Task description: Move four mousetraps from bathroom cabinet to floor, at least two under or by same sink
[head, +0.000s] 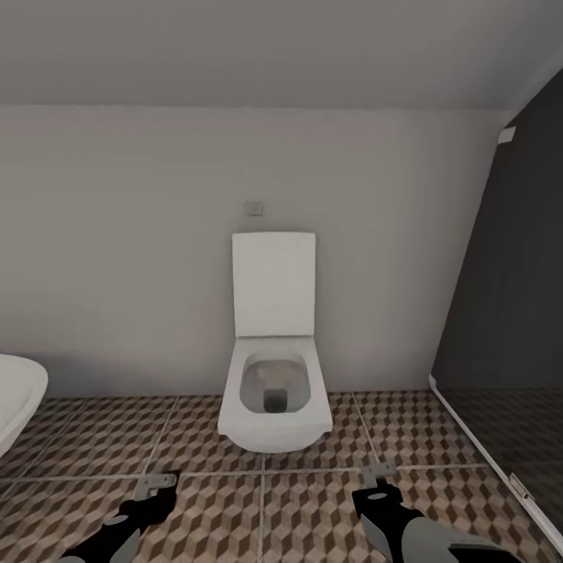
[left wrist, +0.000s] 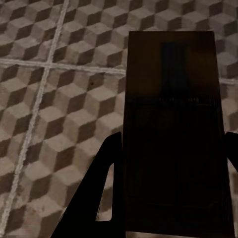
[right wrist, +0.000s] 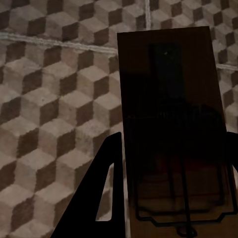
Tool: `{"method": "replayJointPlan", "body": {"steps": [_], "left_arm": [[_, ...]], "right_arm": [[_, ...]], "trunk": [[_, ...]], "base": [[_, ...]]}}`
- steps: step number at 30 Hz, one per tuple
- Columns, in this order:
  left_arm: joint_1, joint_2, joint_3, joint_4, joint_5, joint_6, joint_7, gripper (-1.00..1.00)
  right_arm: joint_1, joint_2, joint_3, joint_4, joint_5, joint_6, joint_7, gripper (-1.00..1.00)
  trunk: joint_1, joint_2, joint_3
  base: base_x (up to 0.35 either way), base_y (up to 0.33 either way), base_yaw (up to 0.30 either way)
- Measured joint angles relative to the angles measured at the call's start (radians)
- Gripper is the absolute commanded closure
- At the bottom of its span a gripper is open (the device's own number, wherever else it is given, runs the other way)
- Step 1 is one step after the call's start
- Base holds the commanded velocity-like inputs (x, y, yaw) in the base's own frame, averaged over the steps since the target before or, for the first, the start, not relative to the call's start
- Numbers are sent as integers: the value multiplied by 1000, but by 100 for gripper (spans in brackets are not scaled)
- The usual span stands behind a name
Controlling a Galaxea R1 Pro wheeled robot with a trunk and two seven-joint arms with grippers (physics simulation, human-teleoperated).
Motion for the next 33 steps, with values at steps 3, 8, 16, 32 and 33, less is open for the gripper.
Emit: {"method": "replayJointPlan", "body": {"steps": [3,8,16,32,33], "left_arm": [[0,0,0,0,-1,0,14,100],[0,0,0,0,-1,0,23,100],[0,0,0,-1,-2,0,26,100],[0,1,0,-2,-5,0,25,100],[0,1,0,-2,-5,0,24,100]], "right_arm": [[0,-1,0,0,0,0,0,100],[0,-2,1,0,0,0,0,100],[0,-2,1,0,0,-1,0,100],[0,0,1,0,2,-3,0,100],[0,1,1,0,2,-3,0,100]], "trunk": [[12,-21,-9],[31,-56,-25],[38,-65,-55],[44,-68,-110],[44,-68,-110]], "base": [[0,0,0],[0,0,0],[0,0,0],[0,0,0],[0,0,0]]}}
